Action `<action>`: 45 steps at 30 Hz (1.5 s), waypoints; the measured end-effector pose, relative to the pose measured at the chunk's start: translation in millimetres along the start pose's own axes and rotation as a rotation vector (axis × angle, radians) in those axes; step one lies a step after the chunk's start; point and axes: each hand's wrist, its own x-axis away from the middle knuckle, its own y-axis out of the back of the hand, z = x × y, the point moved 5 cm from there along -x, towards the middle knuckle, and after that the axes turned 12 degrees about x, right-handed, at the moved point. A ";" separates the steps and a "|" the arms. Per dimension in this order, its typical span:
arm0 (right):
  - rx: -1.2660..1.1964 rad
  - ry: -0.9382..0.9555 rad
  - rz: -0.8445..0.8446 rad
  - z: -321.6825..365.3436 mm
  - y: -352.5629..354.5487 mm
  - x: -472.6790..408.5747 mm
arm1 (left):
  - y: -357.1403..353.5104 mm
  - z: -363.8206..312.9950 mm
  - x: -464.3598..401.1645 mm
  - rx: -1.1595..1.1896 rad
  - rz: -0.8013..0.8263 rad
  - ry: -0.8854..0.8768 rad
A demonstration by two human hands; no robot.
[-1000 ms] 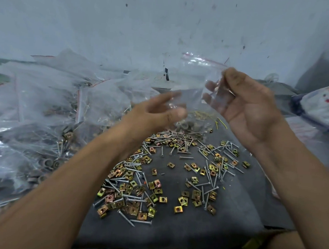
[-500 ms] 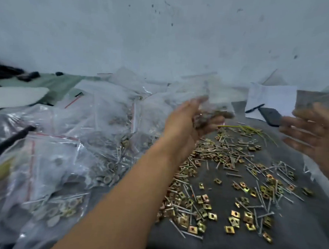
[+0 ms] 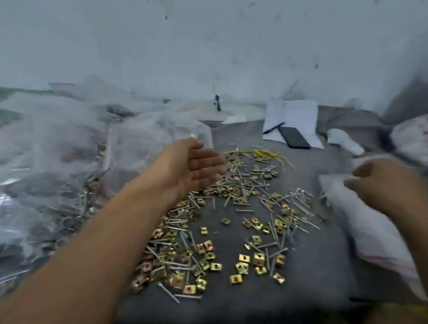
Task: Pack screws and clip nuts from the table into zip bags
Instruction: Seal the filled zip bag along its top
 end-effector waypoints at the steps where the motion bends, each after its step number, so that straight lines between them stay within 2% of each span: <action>1: 0.040 -0.073 -0.021 1.2 2.4 4.2 | -2.2 1.8 -1.1 -0.063 -0.002 -0.002; 3: 0.182 -0.128 0.111 -22.9 -18.0 1.2 | -6.0 3.9 -3.2 -0.132 0.015 -0.010; 4: 0.229 -0.139 0.230 -25.3 -24.8 10.6 | -5.8 4.9 -4.1 -0.151 0.018 -0.014; 7: 0.219 -0.134 0.340 -29.3 -29.3 13.6 | -5.2 7.3 -3.8 -0.195 -0.012 -0.017; 14: 0.022 -0.160 0.119 -39.5 -7.1 8.0 | 3.0 -2.1 -2.6 -0.205 -0.063 -0.069; 19: -0.030 -0.173 0.074 -41.7 6.3 9.9 | 4.7 -2.2 -5.0 -0.208 -0.048 -0.063; 22: -0.072 -0.121 -0.207 -43.1 33.2 9.3 | 5.1 -1.4 -7.3 -0.208 -0.048 -0.071; 23: -0.193 -0.108 -0.299 -43.9 44.1 11.2 | 4.3 -1.1 -7.4 -0.201 -0.041 -0.078; 25: -0.681 -0.068 -0.372 -42.8 61.6 15.2 | -0.2 -0.4 -6.4 -0.184 -0.013 -0.096; 28: -1.552 0.122 -0.163 -18.6 71.2 18.4 | -14.1 6.4 -1.7 -0.205 0.054 -0.127; 30: -1.914 0.195 -0.002 5.5 68.1 19.6 | -27.5 15.8 3.8 -0.242 0.130 -0.125; 32: -2.100 0.202 0.103 31.2 56.7 18.6 | -43.6 27.4 10.5 -0.261 0.251 -0.074; 34: -2.098 0.182 0.104 55.1 42.6 15.5 | -58.9 38.1 19.4 -0.239 0.410 0.031; 37: -1.961 0.151 -0.029 80.6 26.8 8.5 | -68.5 40.9 27.6 -0.160 0.554 0.131; 39: -1.845 0.145 -0.122 93.3 18.0 3.0 | -64.1 38.3 26.7 -0.135 0.513 0.121; 45: -1.587 0.088 -0.264 121.9 -7.6 -5.5 | -36.1 36.8 11.2 -0.224 0.205 0.020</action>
